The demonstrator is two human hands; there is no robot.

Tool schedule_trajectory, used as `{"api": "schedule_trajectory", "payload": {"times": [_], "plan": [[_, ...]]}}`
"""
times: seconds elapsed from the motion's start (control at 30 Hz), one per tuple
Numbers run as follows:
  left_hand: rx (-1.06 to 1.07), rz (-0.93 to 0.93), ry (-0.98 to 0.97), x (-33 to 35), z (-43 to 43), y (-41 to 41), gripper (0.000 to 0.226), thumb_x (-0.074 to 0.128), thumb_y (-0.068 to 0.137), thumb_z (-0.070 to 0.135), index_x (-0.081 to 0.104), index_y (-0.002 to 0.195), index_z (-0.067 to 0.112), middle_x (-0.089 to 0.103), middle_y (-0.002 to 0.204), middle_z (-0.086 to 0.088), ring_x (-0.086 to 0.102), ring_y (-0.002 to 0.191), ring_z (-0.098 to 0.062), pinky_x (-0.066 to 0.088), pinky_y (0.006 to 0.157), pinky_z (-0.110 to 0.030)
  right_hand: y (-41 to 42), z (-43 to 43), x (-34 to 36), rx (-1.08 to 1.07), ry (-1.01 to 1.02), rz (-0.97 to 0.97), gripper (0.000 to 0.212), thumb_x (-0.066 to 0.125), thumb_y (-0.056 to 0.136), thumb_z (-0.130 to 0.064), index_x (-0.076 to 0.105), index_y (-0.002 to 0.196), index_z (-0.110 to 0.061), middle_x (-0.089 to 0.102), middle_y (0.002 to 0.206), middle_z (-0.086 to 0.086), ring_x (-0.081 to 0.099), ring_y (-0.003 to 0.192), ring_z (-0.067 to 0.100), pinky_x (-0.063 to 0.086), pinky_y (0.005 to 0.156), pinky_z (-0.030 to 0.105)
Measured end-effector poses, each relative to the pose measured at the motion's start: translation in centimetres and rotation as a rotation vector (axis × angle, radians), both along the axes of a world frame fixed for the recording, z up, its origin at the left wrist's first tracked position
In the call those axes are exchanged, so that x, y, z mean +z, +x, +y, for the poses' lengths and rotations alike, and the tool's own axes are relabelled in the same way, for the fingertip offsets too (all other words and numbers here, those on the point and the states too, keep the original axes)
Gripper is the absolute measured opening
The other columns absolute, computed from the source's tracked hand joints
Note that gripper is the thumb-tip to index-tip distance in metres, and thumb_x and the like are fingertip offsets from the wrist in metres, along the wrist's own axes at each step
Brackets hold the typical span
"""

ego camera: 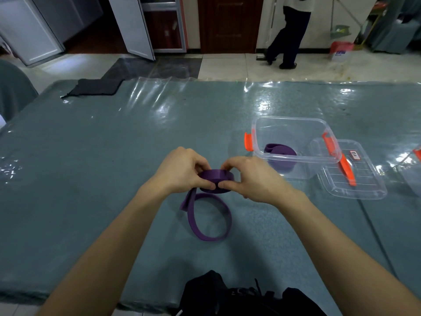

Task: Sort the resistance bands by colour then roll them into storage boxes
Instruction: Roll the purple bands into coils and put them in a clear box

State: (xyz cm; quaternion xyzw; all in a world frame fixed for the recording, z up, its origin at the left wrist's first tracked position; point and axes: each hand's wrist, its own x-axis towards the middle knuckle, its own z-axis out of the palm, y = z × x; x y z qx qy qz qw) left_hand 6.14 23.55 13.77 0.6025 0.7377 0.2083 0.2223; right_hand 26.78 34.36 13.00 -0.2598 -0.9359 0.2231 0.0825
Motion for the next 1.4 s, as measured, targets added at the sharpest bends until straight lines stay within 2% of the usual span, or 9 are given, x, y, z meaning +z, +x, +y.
{"api": "schedule_trajectory", "payload": {"times": [0.17,0.3,0.4,0.53,0.67,0.93,1.07,1.17,1.4], "plan": [[-0.042,0.283,0.036,0.1,0.2,0.6,0.05,0.075,0.055,0.076,0.082,0.085,0.036,0.075,0.07,0.015,0.072,0.071,-0.007,0.059,0.069,-0.038,-0.3,-0.4,-1.8,0.007,0.049,0.073,0.024,0.08,0.091,-0.04,0.072,0.103,-0.02,0.066,0.092,-0.01,0.054,0.073,0.012,0.04,0.07,0.03],[-0.084,0.374,0.048,-0.2,0.3,0.8,0.043,0.084,0.063,0.071,0.082,0.089,0.036,0.077,0.075,0.013,0.072,0.076,-0.012,0.057,0.07,-0.035,-0.1,-0.4,-2.3,0.013,0.097,0.032,0.04,0.078,0.087,-0.055,0.07,0.114,-0.025,0.075,0.105,-0.006,0.07,0.094,0.023,0.055,0.081,0.042],[-0.087,0.371,0.103,-0.2,0.5,1.3,0.047,0.077,0.064,0.075,0.082,0.091,0.036,0.077,0.075,0.012,0.071,0.074,-0.014,0.056,0.07,-0.036,-0.2,-0.1,-2.7,0.013,0.133,-0.012,0.037,0.078,0.089,-0.055,0.072,0.108,-0.024,0.076,0.092,0.0,0.07,0.085,0.029,0.051,0.071,0.04],[-0.015,-0.106,0.094,-0.2,-0.1,0.7,0.038,0.1,0.065,0.043,0.086,0.098,0.028,0.082,0.083,0.011,0.079,0.081,-0.007,0.065,0.084,-0.035,0.9,0.6,-1.7,-0.049,-0.069,0.066,0.025,0.084,0.087,-0.05,0.077,0.097,-0.028,0.075,0.073,-0.004,0.071,0.065,0.014,0.057,0.069,0.038],[0.005,-0.456,0.032,-0.4,-0.6,-1.0,0.042,0.101,0.067,0.009,0.085,0.106,0.01,0.084,0.095,-0.005,0.082,0.094,-0.023,0.065,0.094,-0.035,1.6,0.9,-0.2,-0.084,-0.442,0.153,0.021,0.091,0.084,-0.032,0.08,0.098,-0.022,0.079,0.077,0.002,0.078,0.062,0.018,0.066,0.07,0.04],[0.015,-0.496,0.094,0.0,-0.7,-0.5,0.032,0.1,0.069,0.014,0.085,0.097,0.009,0.084,0.09,-0.008,0.082,0.087,-0.029,0.066,0.09,-0.04,1.7,1.1,0.5,-0.115,-0.768,0.232,0.025,0.092,0.082,-0.014,0.082,0.104,-0.009,0.082,0.093,0.009,0.077,0.069,0.036,0.067,0.067,0.039],[0.0,-0.411,0.054,0.2,-0.6,0.2,0.029,0.101,0.072,0.02,0.087,0.097,0.014,0.083,0.082,-0.003,0.083,0.081,-0.023,0.067,0.088,-0.044,1.8,1.0,0.9,-0.086,-0.654,0.094,0.043,0.095,0.08,-0.029,0.078,0.117,-0.018,0.081,0.103,0.001,0.079,0.068,0.032,0.066,0.062,0.043],[-0.051,-0.312,0.03,0.1,-0.2,0.5,0.028,0.1,0.074,0.025,0.087,0.098,0.02,0.083,0.08,0.003,0.082,0.079,-0.014,0.067,0.086,-0.046,1.2,1.0,1.2,-0.055,-0.464,0.01,0.036,0.094,0.079,-0.042,0.08,0.103,-0.02,0.08,0.092,0.007,0.077,0.058,0.024,0.063,0.053,0.046],[-0.011,-0.484,0.014,-0.5,-0.4,-0.4,0.044,0.099,0.071,0.004,0.084,0.112,0.01,0.085,0.098,-0.001,0.082,0.096,-0.019,0.064,0.095,-0.035,1.9,1.2,0.7,-0.18,-0.674,0.276,0.023,0.096,0.078,-0.026,0.085,0.098,-0.019,0.081,0.083,0.01,0.076,0.06,0.038,0.062,0.062,0.047]]}}
